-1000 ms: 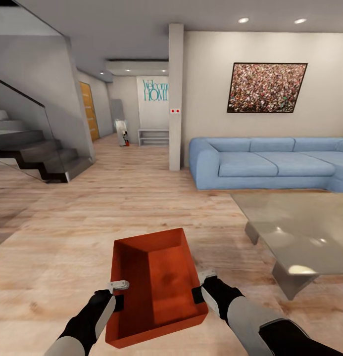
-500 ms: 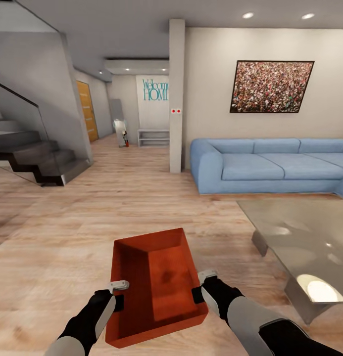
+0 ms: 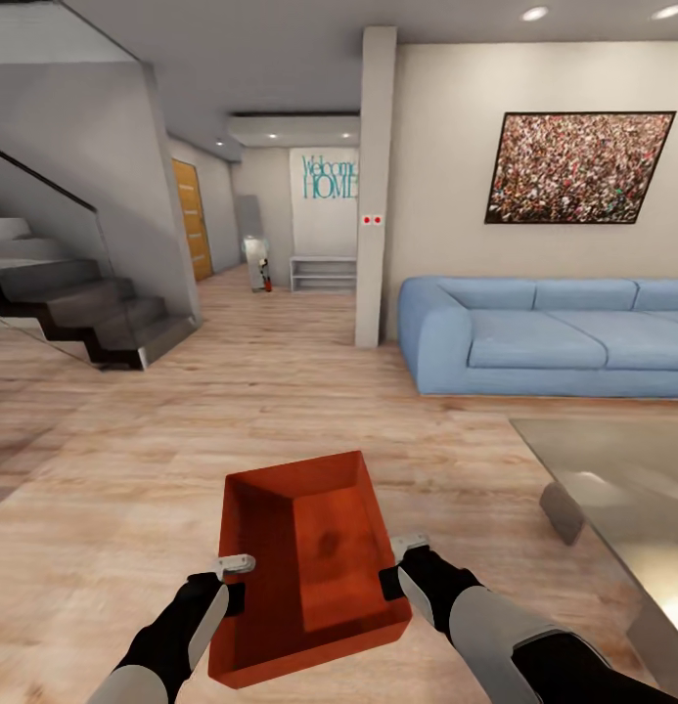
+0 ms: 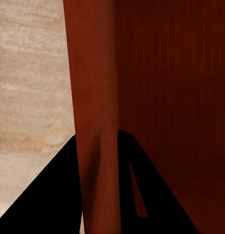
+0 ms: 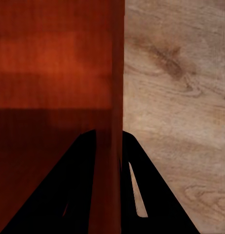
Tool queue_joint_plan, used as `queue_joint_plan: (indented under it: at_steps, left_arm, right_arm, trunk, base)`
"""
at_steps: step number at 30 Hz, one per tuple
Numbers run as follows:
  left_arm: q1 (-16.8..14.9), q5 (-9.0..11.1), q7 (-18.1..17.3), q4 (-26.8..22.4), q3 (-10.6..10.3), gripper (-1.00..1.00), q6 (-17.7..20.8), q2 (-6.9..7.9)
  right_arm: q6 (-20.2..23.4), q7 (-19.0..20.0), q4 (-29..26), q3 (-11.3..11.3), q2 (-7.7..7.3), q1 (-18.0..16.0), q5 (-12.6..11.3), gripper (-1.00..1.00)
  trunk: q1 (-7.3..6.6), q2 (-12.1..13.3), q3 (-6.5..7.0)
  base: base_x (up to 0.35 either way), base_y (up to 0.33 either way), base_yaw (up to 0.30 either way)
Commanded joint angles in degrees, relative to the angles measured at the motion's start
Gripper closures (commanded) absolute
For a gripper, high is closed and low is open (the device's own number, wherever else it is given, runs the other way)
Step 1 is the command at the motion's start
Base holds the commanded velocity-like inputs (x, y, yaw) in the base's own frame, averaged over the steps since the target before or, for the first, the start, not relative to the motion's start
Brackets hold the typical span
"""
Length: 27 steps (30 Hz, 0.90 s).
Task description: Move the two storage containers from the living room to the garage. In the garage, place one container on the floor and stack the other container on top of it (either order is fine).
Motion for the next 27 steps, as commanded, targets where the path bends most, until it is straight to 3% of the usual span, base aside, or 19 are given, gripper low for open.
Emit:
queue_joint_plan:
  at_steps: [1, 9, 27]
  left_arm:
    - [-0.02, 0.69, 0.52, -0.16, -0.03, 1.0, 0.14, 0.25]
    - [-0.02, 0.69, 0.52, -0.16, -0.03, 1.0, 0.14, 0.25]
    - [-0.02, 0.69, 0.52, -0.16, -0.03, 1.0, 0.14, 0.33]
  right_arm:
    - [0.47, -0.05, -0.06, -0.35, 0.0, -0.05, 1.05, 1.0]
    - [0.47, -0.05, -0.06, -0.35, 0.0, -0.05, 1.05, 1.0]
    - [0.47, -0.05, -0.06, -0.35, 0.0, -0.05, 1.05, 1.0]
  trunk:
    - [0.02, -0.03, -0.06]
    - [0.02, -0.03, -0.06]
    - [0.02, -0.03, -0.06]
  base:
    - [0.341, 0.139, 0.285]
    - [0.341, 0.142, 0.22]
    - [0.341, 0.143, 0.007]
